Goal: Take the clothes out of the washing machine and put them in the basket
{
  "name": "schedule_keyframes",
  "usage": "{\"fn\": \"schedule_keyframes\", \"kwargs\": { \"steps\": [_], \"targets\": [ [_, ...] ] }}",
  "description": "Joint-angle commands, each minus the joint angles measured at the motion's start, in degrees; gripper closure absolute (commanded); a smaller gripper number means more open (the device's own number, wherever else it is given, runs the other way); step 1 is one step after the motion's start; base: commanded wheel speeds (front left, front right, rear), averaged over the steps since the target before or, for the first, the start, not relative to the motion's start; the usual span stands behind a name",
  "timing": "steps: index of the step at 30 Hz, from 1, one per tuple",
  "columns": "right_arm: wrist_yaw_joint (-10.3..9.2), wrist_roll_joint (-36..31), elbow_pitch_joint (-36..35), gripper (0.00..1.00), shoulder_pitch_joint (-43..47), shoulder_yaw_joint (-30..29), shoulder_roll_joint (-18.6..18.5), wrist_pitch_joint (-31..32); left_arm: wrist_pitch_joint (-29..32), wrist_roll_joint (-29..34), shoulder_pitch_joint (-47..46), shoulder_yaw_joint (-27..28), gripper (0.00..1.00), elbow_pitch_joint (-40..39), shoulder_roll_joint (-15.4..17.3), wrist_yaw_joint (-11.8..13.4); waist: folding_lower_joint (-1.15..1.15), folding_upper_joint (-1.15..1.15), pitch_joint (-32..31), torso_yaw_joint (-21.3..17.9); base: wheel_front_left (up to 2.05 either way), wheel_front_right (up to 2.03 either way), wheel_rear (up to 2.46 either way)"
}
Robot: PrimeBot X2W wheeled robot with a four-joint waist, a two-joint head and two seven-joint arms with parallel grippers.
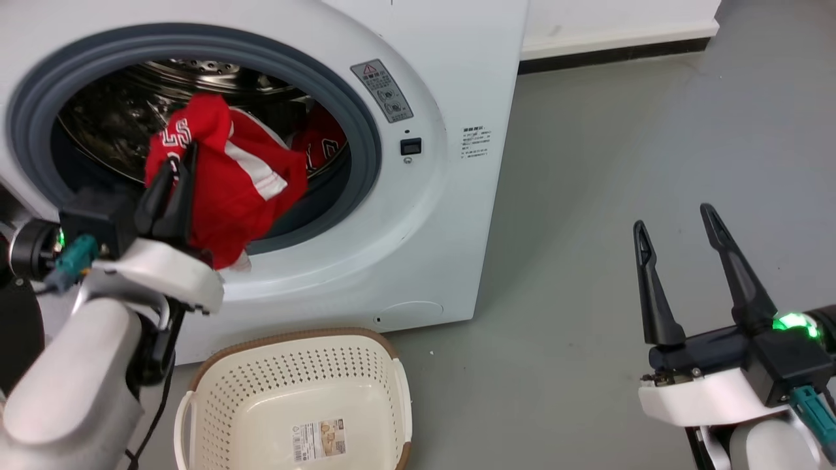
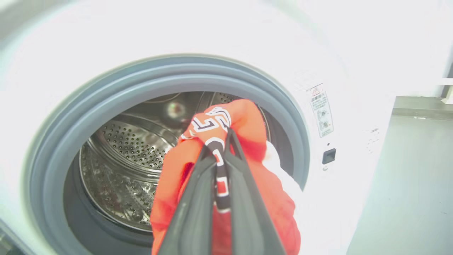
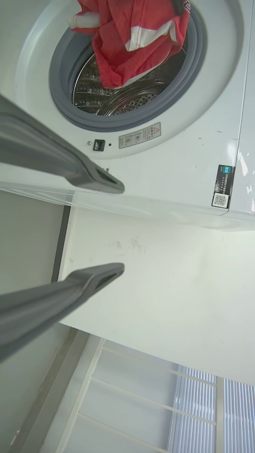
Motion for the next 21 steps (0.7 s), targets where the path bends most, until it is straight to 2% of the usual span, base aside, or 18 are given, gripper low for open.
{"fn": "schedule_keyframes", "kwargs": {
  "steps": [1, 7, 11, 16, 21],
  "targets": [
    [-0.06, 0.59, 0.29, 0.00, 1.25, -0.11, 0.10, -0.12, -0.14, 0.60, 2.37, 0.61, 1.00, -3.06, 0.58, 1.24, 0.02, 0.00, -0.85, 0.44, 0.00, 0.00, 0.00],
    [-0.06, 0.29, 0.03, 0.00, 1.77, 0.09, 0.10, -0.12, -0.13, 0.79, 11.72, 0.67, 1.00, -12.27, 0.99, 4.96, 0.02, 0.00, -0.77, 1.01, 0.00, 0.00, 0.00],
    [-0.06, 0.30, -0.22, 0.00, 1.31, 0.05, 0.10, -0.12, -0.01, -0.58, 17.06, -0.13, 1.00, -13.12, 0.20, 6.12, 0.02, 0.00, 0.50, 1.12, 0.00, 0.00, 0.00],
    [-0.06, 0.48, -0.64, 0.00, 0.26, 0.29, 0.10, -0.12, -0.03, -1.20, 20.03, -2.02, 1.00, -7.98, -1.11, 4.75, 0.02, 0.00, 3.11, 0.58, 0.00, 0.00, 0.00],
    [-0.06, -0.20, -1.19, 0.00, -0.78, 0.18, 0.10, -0.12, -0.08, -0.85, 18.53, -3.45, 1.00, 0.77, -3.08, 2.12, 0.02, 0.00, 6.90, -0.27, 0.00, 0.00, 0.00]
  ]
}}
